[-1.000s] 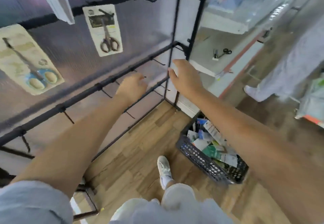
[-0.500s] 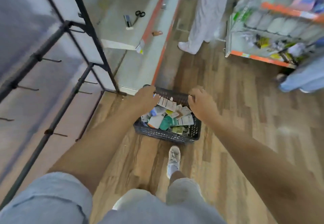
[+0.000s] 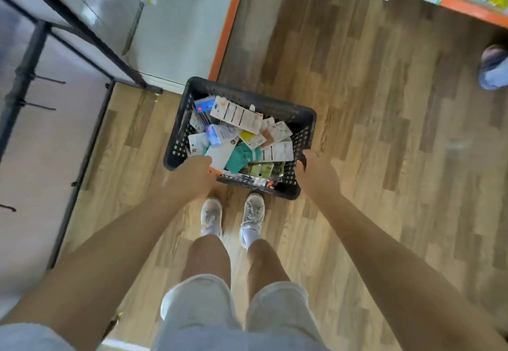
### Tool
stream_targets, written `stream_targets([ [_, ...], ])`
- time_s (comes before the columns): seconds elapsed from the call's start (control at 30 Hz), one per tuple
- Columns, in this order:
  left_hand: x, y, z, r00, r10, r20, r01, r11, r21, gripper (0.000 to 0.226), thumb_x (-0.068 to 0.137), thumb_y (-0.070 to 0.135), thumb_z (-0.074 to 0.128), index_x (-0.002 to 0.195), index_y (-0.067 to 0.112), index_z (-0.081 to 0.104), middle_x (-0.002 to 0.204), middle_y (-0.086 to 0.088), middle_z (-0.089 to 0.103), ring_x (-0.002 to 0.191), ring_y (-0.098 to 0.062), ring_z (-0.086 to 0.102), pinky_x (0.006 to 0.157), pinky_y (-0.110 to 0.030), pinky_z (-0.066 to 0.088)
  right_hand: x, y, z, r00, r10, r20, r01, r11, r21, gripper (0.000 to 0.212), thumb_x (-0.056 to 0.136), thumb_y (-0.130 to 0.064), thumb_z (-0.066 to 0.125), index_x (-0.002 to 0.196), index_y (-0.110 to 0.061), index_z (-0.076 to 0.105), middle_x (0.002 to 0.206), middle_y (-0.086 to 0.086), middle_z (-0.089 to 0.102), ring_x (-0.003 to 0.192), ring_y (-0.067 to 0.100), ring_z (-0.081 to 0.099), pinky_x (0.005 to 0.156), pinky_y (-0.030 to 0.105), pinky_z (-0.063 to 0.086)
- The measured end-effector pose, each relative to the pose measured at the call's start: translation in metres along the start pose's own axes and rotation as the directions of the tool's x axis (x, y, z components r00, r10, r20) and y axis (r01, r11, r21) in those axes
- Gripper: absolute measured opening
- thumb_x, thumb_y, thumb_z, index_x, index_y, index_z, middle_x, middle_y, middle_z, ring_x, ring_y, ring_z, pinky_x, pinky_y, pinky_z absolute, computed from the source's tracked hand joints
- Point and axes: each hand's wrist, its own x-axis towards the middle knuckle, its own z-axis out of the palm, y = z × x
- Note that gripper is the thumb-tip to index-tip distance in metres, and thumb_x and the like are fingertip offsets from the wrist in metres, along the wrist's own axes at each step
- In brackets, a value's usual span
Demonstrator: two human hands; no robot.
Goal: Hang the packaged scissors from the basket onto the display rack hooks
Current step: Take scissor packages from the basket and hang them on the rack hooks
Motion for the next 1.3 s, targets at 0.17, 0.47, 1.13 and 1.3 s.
stream_targets([
  [0.17, 0.065, -0.024, 0.044, 0.994, -0.075, 0.083, 0.076, 0.997, -0.016, 0.023, 0.094, 0.016, 0.048, 0.109, 0.002, 0.057, 0.109, -0.017, 0.060, 0.100, -0.033, 0.057, 0.080, -0.039, 0.044, 0.043, 0.013, 0.078, 0.992, 0.044, 0.122, -0.045, 0.999, 0.013, 0.031, 0.099, -0.021, 0.038, 0.124, -0.008, 0.050, 0.124, 0.011, 0.053, 0.111, 0.028, 0.053, 0.088, 0.035, 0.042],
  [0.47, 0.218, -0.055, 0.104, 0.993, 0.017, 0.116, -0.045, 0.970, 0.241, 0.026, 0.098, 0.025, 0.040, 0.115, 0.007, 0.048, 0.117, -0.012, 0.051, 0.109, -0.028, 0.048, 0.084, -0.039, 0.042, 0.164, 0.027, 0.201, 0.979, -0.037, 0.200, 0.048, 0.998, -0.051, 0.032, 0.097, -0.018, 0.041, 0.127, -0.008, 0.047, 0.123, 0.009, 0.053, 0.107, 0.022, 0.054, 0.082, 0.027, 0.042],
  [1.13, 0.373, -0.132, 0.202, 0.973, 0.049, -0.223, -0.041, 0.998, 0.042, 0.062, 0.089, 0.037, 0.034, 0.130, -0.008, 0.044, 0.132, -0.024, 0.044, 0.125, -0.037, 0.041, 0.104, -0.045, 0.038, 0.393, -0.014, 0.345, 0.935, -0.339, -0.104, 0.327, 0.938, -0.117, 0.067, 0.087, -0.040, 0.059, 0.135, 0.003, 0.042, 0.138, 0.024, 0.046, 0.129, 0.038, 0.043, 0.106, 0.045, 0.037],
  [1.3, 0.373, -0.128, 0.188, 0.986, 0.023, -0.167, -0.016, 0.999, 0.044, 0.048, 0.094, 0.028, 0.049, 0.131, -0.003, 0.043, 0.141, -0.016, 0.037, 0.131, -0.028, 0.033, 0.106, -0.035, 0.031, 0.382, -0.001, 0.303, 0.977, -0.197, -0.085, 0.209, 0.962, 0.177, 0.031, 0.099, -0.027, 0.042, 0.125, -0.018, 0.056, 0.091, 0.007, 0.064, 0.076, 0.024, 0.058, 0.063, 0.027, 0.037],
])
